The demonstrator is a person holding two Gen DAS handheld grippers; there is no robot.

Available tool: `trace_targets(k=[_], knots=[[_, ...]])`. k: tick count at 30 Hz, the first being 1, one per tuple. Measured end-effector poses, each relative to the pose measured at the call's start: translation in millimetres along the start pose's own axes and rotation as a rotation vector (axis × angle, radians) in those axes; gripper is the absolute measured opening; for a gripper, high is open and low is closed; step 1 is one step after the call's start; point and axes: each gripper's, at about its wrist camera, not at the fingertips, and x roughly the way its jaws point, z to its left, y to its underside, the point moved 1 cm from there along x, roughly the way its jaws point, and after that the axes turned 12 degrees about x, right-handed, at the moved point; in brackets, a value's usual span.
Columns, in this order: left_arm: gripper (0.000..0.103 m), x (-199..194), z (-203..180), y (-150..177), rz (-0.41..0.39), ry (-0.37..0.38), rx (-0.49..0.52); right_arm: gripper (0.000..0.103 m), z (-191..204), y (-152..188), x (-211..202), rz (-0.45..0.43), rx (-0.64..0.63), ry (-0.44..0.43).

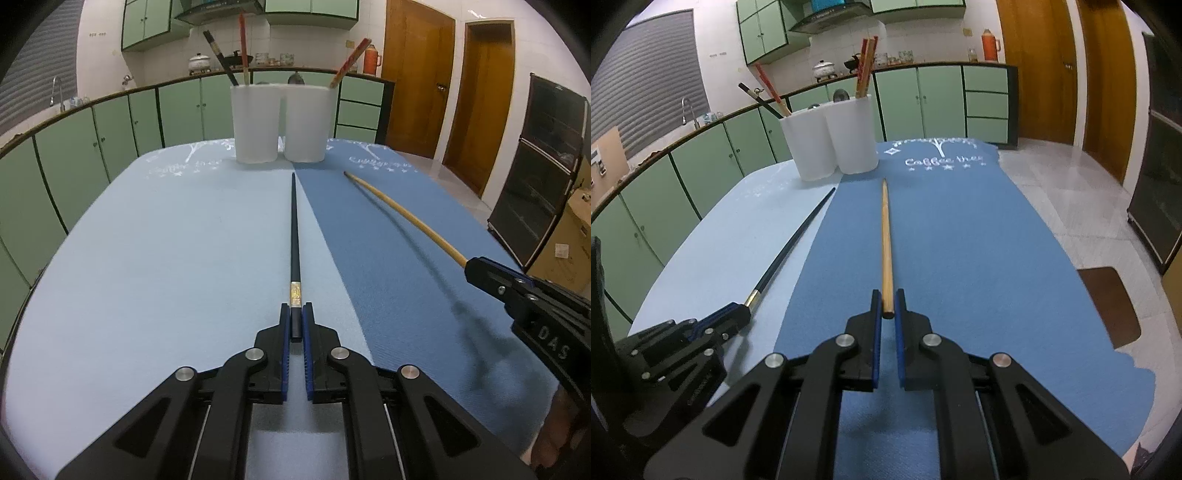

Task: Organize utensils
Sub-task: 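Grasp the plain wooden chopstick with the right tool while the left tool grasps the black chopstick, then carry both chopsticks up and release them into the white holder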

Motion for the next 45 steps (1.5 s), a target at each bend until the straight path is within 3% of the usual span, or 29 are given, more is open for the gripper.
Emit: trace_targets(k=[25,45], knots=[[0.006,-95,20,-79,-0.244,-0.015,0.022,0.006,23,-82,-71,-0.167,-0.067,-0.075],[0.006,-128,47,-132,-0.352,0.016,0.051,0.006,65,-178,-98,-0.082,-0.128,-0.264]])
